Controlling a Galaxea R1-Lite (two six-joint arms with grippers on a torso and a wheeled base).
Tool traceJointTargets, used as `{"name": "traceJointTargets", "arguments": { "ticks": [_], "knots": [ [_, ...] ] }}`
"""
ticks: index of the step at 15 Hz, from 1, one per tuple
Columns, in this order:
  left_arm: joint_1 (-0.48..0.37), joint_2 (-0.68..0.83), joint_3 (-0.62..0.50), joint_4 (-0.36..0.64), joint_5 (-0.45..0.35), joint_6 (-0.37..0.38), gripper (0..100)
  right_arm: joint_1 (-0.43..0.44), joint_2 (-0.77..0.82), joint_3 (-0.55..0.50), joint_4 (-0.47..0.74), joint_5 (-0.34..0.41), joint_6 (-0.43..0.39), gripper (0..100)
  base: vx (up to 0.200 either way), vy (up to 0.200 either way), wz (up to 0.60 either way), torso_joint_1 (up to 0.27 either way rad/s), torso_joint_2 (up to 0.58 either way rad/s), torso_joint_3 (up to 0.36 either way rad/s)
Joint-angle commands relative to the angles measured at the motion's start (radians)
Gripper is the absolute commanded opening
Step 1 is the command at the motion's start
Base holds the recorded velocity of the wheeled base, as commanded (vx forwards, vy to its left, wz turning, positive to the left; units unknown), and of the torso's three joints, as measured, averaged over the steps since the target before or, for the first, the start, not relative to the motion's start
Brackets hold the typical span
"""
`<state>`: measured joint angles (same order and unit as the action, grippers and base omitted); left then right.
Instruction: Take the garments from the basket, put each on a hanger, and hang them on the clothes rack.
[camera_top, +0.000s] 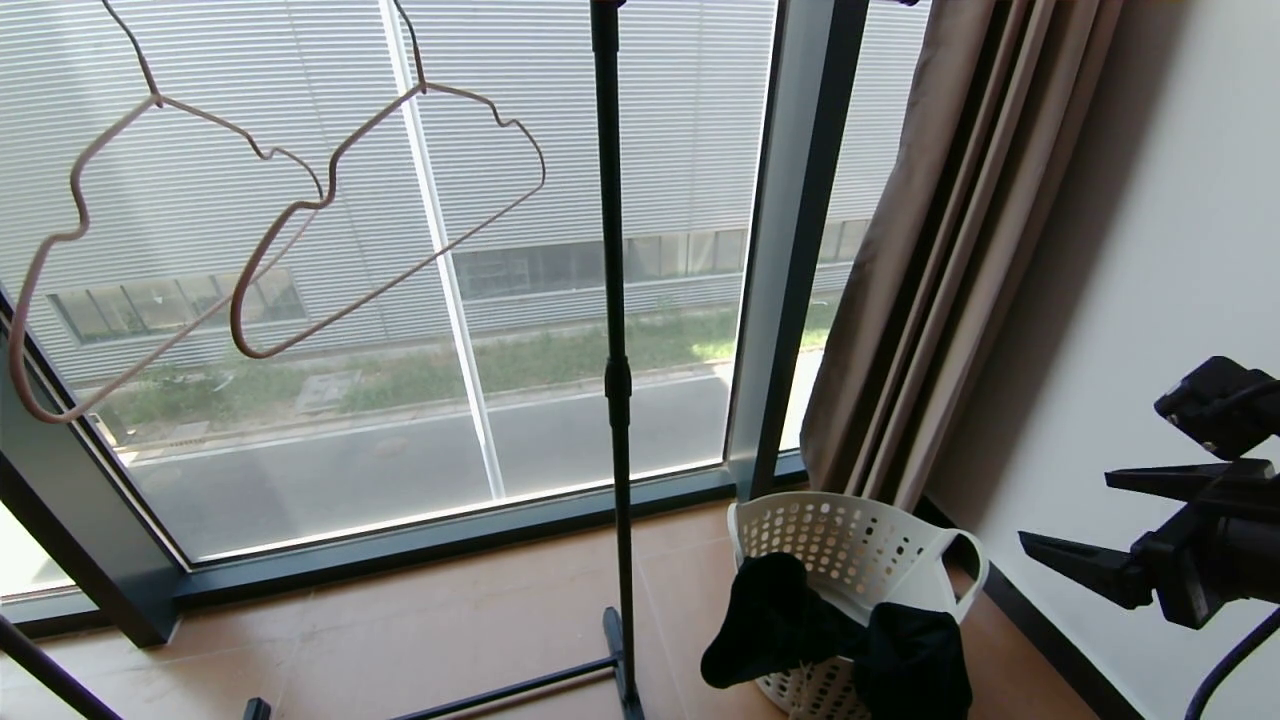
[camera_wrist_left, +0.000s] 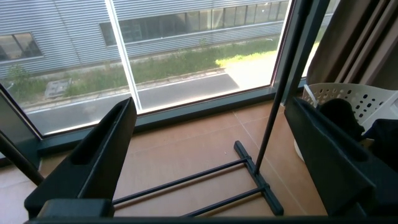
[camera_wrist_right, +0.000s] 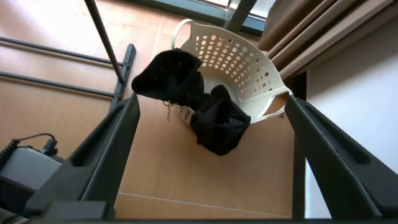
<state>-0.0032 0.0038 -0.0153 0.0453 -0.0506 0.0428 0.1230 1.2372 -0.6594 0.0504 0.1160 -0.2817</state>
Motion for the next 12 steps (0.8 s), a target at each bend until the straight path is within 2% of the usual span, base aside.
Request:
{"name": "traceJointTargets", "arguments": {
  "ticks": [1,3,7,9,12],
  "knots": [
    [0.0,0.002,0.0,0.001,0.0,0.0,100,0.02,0.125,-0.039,0.0,-0.002,-0.057,100,0.0,0.0,0.0,0.0,0.0,0.0],
    [0.0,0.002,0.0,0.001,0.0,0.0,100,0.038,0.212,-0.075,-0.035,-0.013,-0.088,100,0.0,0.0,0.0,0.004,0.0,-0.045],
    [0.0,0.002,-0.002,0.002,0.0,0.0,100,0.067,0.386,-0.08,-0.241,-0.091,-0.102,100,0.0,0.0,0.0,0.005,0.0,-0.168],
    [0.0,0.001,-0.002,0.002,0.0,0.0,100,0.076,0.45,-0.103,-0.268,-0.108,-0.111,100,0.0,0.0,0.0,0.002,0.0,-0.195],
    [0.0,0.001,-0.002,0.002,0.0,0.0,100,0.081,0.573,-0.2,-0.27,-0.148,-0.114,100,0.0,0.0,0.0,0.007,0.0,-0.19]
  ]
}}
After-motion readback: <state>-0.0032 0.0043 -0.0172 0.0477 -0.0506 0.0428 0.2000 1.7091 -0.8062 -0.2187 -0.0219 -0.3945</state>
